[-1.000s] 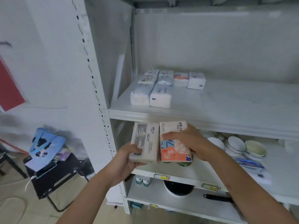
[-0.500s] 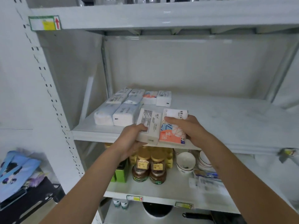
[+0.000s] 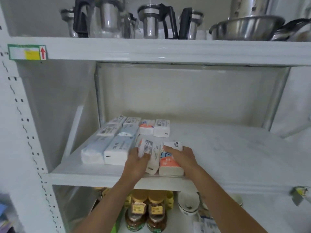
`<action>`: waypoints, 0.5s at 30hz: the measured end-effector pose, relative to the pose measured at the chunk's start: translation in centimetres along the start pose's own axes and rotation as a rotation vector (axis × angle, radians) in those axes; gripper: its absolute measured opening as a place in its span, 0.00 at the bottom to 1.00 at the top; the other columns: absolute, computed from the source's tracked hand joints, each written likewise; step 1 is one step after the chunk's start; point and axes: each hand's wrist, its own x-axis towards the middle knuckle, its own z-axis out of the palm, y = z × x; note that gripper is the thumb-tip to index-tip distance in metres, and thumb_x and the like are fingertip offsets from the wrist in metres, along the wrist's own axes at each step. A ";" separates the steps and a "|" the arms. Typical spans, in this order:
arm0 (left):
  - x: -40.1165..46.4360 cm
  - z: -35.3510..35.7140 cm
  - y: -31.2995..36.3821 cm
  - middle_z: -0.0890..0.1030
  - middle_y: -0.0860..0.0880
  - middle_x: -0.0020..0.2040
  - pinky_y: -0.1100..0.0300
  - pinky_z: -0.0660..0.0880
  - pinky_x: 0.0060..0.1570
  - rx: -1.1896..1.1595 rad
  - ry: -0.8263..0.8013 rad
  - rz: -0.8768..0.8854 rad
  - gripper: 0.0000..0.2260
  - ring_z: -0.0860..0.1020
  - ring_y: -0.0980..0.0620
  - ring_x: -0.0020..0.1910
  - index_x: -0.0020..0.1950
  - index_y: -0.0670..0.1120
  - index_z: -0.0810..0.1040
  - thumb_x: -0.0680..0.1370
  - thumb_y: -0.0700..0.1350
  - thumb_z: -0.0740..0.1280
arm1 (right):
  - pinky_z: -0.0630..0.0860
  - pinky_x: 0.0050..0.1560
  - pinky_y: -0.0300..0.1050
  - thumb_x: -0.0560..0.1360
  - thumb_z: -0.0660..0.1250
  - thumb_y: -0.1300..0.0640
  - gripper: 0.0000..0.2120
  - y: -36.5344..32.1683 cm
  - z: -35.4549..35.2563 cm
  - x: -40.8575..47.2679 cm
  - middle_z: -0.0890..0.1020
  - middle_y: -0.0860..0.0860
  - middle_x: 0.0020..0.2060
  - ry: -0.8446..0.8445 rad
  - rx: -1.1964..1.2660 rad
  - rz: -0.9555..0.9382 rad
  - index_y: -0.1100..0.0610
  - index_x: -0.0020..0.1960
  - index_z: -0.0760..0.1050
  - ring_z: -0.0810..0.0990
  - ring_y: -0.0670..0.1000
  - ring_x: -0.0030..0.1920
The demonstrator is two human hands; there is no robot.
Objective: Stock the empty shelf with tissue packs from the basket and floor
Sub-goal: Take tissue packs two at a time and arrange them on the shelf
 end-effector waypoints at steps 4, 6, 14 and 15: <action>1.8 0.4 0.1 0.82 0.48 0.60 0.61 0.77 0.46 0.157 0.023 0.106 0.12 0.81 0.47 0.58 0.65 0.46 0.76 0.83 0.49 0.64 | 0.83 0.56 0.54 0.63 0.81 0.39 0.44 -0.1 1.1 1.3 0.80 0.54 0.60 0.165 0.000 -0.001 0.57 0.69 0.64 0.84 0.55 0.56; 2.5 0.6 0.0 0.81 0.45 0.62 0.59 0.79 0.49 0.247 0.051 0.187 0.13 0.80 0.46 0.60 0.65 0.44 0.77 0.84 0.48 0.64 | 0.83 0.55 0.54 0.61 0.80 0.36 0.43 -0.2 1.7 1.7 0.79 0.53 0.57 0.235 -0.040 -0.004 0.54 0.64 0.62 0.83 0.55 0.54; 3.0 1.2 -0.5 0.70 0.43 0.73 0.45 0.70 0.71 0.589 0.091 0.346 0.23 0.69 0.43 0.72 0.79 0.46 0.61 0.85 0.49 0.59 | 0.74 0.42 0.46 0.71 0.65 0.30 0.29 0.3 1.4 2.4 0.80 0.46 0.42 0.330 -0.215 0.026 0.52 0.58 0.72 0.80 0.48 0.41; 3.0 1.1 -0.6 0.70 0.43 0.73 0.46 0.72 0.70 0.617 0.098 0.362 0.21 0.69 0.43 0.72 0.77 0.45 0.64 0.85 0.48 0.59 | 0.78 0.46 0.49 0.73 0.64 0.33 0.26 0.3 1.4 2.3 0.83 0.48 0.44 0.327 -0.152 0.022 0.53 0.58 0.75 0.82 0.50 0.43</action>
